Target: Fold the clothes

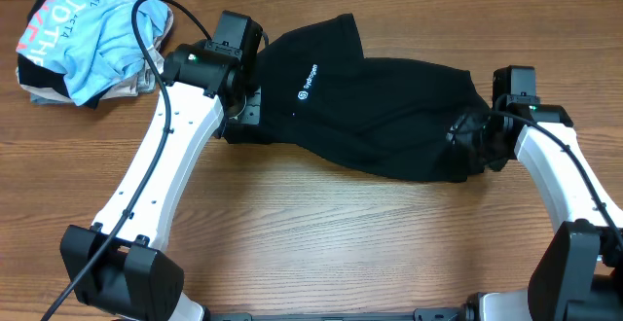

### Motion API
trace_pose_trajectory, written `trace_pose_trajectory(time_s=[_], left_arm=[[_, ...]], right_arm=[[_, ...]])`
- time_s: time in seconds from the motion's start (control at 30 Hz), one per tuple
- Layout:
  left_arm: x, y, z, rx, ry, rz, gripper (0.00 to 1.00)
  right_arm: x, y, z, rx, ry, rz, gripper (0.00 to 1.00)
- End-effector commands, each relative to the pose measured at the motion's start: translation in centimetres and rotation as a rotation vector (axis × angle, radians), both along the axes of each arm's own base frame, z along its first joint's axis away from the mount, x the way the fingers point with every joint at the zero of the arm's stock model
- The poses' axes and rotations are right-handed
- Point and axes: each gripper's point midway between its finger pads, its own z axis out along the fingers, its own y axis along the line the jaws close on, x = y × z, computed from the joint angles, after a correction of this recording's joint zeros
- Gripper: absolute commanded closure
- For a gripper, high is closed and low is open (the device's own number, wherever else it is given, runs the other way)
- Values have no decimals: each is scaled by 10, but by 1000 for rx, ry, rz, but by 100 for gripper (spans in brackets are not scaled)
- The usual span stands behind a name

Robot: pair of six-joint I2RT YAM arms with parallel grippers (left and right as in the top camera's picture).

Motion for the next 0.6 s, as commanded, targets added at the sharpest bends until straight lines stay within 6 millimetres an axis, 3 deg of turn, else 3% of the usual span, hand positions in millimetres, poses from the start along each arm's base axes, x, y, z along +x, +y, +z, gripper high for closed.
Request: trace_pose_trajectory(time_s=[0.0,0.17,0.4,0.57], left_arm=[[6,4,10,13,-33,-7,96],[7,4,10,13,-34,-7,96],[7,4,10,13,-35,-7,96],[7,4,10,13,-34,-7,96]], right_arm=[[-14,7,3,49,59,-7,29],[-40,3,-18,20,148,-14,29],[-45,1,-56,9,100,-62,39],[-48,-1,-71,5,80,-101,43]])
